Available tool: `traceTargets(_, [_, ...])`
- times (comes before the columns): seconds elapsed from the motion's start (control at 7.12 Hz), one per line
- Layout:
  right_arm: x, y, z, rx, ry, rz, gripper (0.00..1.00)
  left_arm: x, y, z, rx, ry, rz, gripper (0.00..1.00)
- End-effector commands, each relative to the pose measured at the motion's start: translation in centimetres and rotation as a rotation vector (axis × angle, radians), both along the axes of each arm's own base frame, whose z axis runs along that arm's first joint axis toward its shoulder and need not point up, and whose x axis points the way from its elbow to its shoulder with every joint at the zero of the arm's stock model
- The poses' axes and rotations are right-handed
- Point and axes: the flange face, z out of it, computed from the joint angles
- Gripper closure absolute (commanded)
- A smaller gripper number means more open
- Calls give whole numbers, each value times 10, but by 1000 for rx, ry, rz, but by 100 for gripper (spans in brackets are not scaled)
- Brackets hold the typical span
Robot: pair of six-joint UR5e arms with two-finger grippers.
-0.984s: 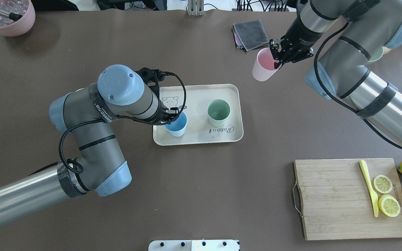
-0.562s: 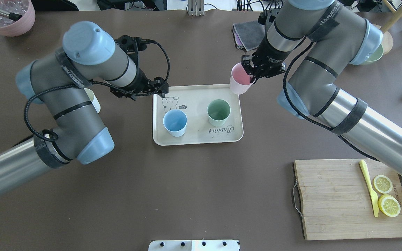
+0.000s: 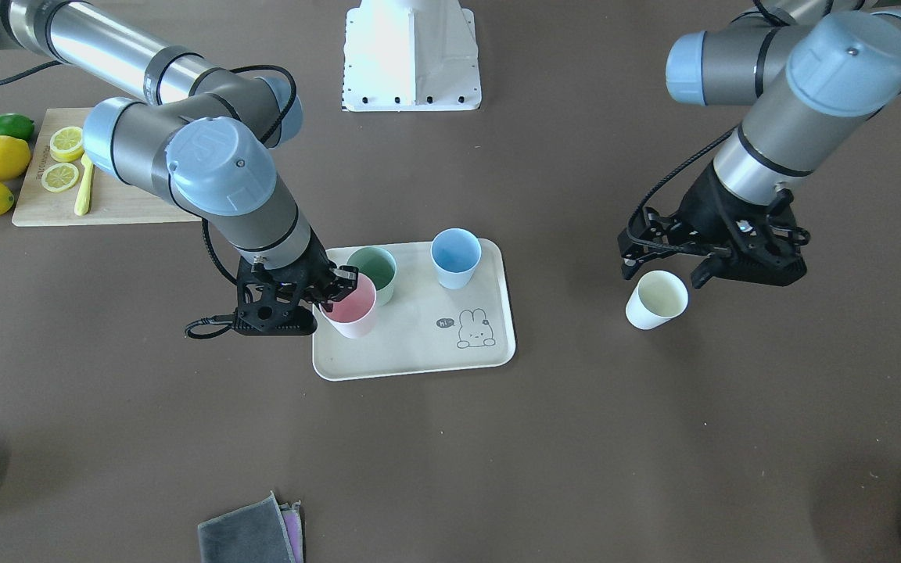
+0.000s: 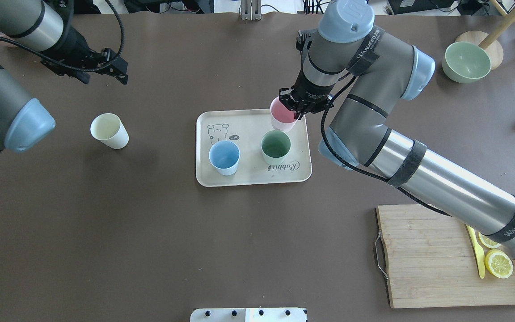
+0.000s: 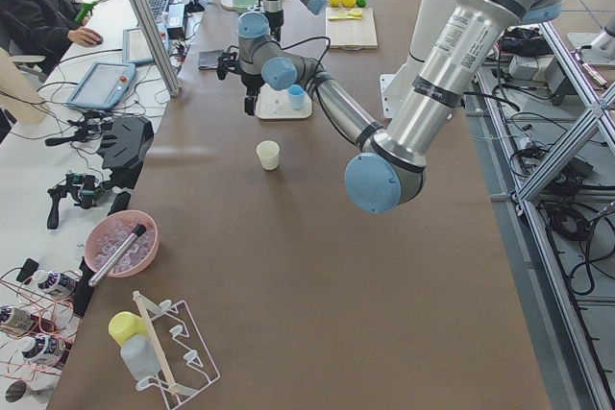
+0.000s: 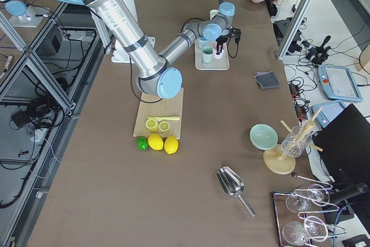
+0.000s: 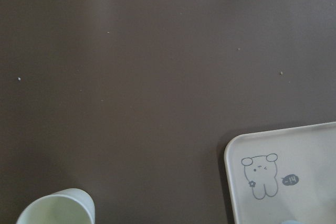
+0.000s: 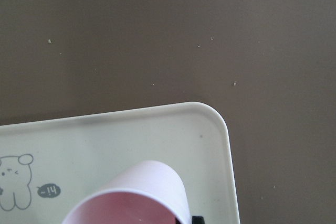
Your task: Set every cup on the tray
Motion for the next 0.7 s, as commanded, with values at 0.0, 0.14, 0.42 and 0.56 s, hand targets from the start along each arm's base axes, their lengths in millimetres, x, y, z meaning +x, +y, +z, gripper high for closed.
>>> traceTargets(0.0, [-20, -15, 14, 7, 3, 36, 100, -53, -4, 43, 37, -32, 28, 3])
traceTargets(0.14, [-27, -13, 15, 10, 5, 30, 100, -61, -2, 57, 40, -48, 36, 3])
traceTargets(0.42, [-31, -9, 16, -3, 5, 30, 42, -60, 5, 79, 19, -60, 32, 3])
traceTargets(0.56, [-28, -8, 10, -24, -11, 56, 0, -56, 10, 87, 14, -63, 38, 3])
